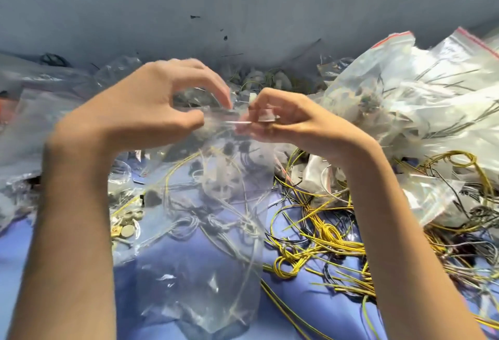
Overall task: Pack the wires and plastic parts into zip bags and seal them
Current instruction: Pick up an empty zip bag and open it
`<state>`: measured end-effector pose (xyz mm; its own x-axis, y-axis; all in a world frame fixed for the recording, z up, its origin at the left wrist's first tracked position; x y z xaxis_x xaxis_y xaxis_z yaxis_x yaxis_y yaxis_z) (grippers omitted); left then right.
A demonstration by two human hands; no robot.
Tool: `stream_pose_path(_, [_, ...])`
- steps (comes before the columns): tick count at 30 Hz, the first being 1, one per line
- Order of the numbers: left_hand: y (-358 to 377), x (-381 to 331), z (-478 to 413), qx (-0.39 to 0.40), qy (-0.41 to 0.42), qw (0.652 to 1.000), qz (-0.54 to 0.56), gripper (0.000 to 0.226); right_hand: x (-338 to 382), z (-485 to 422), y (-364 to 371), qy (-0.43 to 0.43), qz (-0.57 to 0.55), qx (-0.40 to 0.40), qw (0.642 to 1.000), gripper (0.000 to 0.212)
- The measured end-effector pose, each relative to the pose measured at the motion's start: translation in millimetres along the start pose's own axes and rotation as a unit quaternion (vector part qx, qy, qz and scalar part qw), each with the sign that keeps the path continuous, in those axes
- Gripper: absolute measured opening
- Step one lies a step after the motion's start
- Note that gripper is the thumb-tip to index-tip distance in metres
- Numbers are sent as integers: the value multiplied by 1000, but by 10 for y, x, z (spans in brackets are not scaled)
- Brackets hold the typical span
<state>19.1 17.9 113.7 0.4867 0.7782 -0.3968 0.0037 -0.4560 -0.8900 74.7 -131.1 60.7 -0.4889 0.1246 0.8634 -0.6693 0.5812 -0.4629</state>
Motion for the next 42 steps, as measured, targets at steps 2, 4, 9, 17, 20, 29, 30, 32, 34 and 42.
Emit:
stream_pose_path(2, [3, 21, 9, -5, -22, 1000, -2, 30, -50, -39, 37, 14, 21, 13, 1000, 13])
stream_pose_path(4, [80, 98, 4, 38, -49, 998, 15, 25, -137, -61, 44, 44, 40, 23, 998, 13])
stream_pose_path(9, [304, 379, 21, 174, -146, 974, -21, 26, -290, -105, 126, 85, 15, 25, 996, 11])
stream_pose_path(17, [403, 571, 81, 236, -198, 948, -74, 28, -843, -538, 340, 205, 327, 11, 923, 33])
stream_pose_path(20, [464, 542, 81, 262, -196, 944, -47, 27, -902, -600, 447, 205, 351, 26, 913, 25])
stream_pose_path(29, [560, 459, 41, 287, -185, 940, -20, 6, -795, -555, 374, 196, 313, -29, 929, 30])
stream_pose_path(30, [568, 451, 37, 288, -183, 940, -21, 7, -720, -495, 268, 186, 298, -56, 935, 29])
stream_pose_path(32, [592, 421, 17, 294, -176, 939, -17, 12, -543, -311, 45, 148, 220, -126, 956, 21])
stream_pose_path(34, [642, 370, -20, 307, -161, 938, -15, 14, -387, -117, -143, 112, 145, -167, 969, 13])
stream_pose_path(42, [744, 105, -147, 314, -71, 947, -4, 16, 104, 150, -113, 84, 227, 11, 970, 14])
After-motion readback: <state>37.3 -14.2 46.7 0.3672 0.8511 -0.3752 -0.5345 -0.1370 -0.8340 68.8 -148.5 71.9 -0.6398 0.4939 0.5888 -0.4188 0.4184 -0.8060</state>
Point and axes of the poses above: each hand's wrist, its own z-axis away from the middle knuckle, its own y-axis out of the palm, x = y × z, the point moved 6 cm from there along -z, towards the middle knuckle, and after that the axes turned 10 degrees about x, right-handed, at the moved point
